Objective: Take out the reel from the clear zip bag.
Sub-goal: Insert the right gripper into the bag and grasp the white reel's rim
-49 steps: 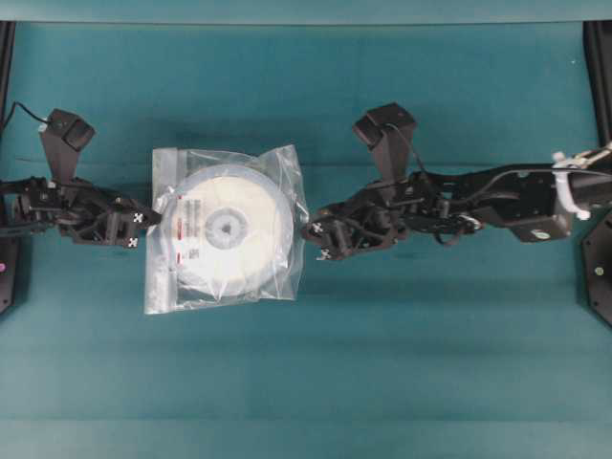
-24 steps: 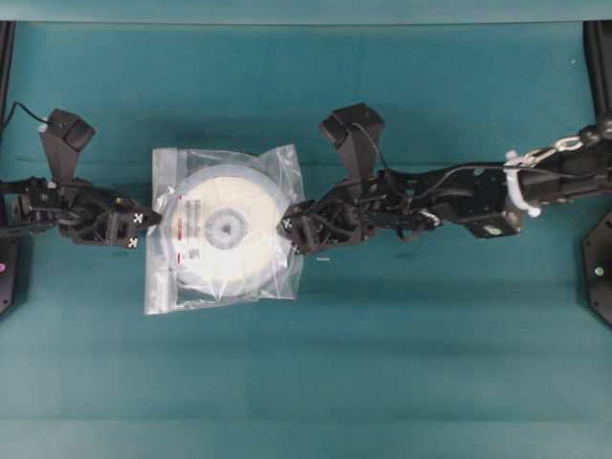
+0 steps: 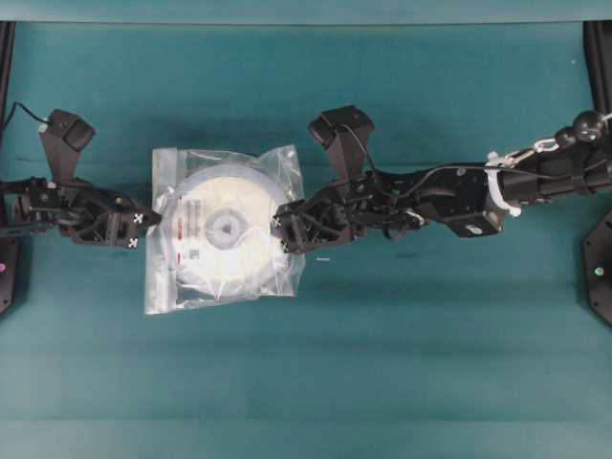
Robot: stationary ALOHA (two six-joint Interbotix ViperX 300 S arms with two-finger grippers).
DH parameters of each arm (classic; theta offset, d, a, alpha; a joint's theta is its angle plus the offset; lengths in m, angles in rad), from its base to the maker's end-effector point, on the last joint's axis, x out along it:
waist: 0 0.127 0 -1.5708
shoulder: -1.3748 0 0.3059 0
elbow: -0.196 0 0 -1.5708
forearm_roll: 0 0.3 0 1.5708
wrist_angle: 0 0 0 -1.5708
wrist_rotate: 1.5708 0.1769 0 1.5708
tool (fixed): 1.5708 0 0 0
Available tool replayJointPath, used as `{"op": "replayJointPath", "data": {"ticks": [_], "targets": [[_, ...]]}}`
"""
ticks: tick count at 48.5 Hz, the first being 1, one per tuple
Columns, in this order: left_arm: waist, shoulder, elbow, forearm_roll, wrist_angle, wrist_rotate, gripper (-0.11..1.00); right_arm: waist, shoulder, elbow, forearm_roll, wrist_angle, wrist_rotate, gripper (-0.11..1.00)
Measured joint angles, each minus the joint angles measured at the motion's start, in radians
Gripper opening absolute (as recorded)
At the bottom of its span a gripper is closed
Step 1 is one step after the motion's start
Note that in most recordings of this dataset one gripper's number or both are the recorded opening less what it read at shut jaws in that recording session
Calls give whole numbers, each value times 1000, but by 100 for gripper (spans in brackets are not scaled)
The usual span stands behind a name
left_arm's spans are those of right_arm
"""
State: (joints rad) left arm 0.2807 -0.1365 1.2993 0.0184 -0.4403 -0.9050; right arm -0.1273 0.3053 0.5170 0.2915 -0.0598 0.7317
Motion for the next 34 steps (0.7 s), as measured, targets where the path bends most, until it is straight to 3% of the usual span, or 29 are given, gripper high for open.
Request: {"op": "replayJointPath", "data": {"ticks": [9, 17, 21, 26, 31, 34], "targets": [[0, -2, 0, 2, 0, -2, 0, -2, 11, -11, 0, 2, 2, 82], [0, 0, 3, 2, 0, 0, 0, -5, 20, -35, 0, 15, 2, 73], [0, 0, 3, 2, 0, -2, 0, -5, 20, -37, 0, 31, 3, 62], [0, -2, 5, 2, 0, -2, 0, -6, 21, -37, 0, 55, 14, 40], [0, -2, 8, 2, -2, -2, 0, -6, 20, -35, 2, 78, 57, 19], [0, -2, 9, 2, 0, -2, 0, -6, 20, -29, 3, 81, 77, 12]]}}
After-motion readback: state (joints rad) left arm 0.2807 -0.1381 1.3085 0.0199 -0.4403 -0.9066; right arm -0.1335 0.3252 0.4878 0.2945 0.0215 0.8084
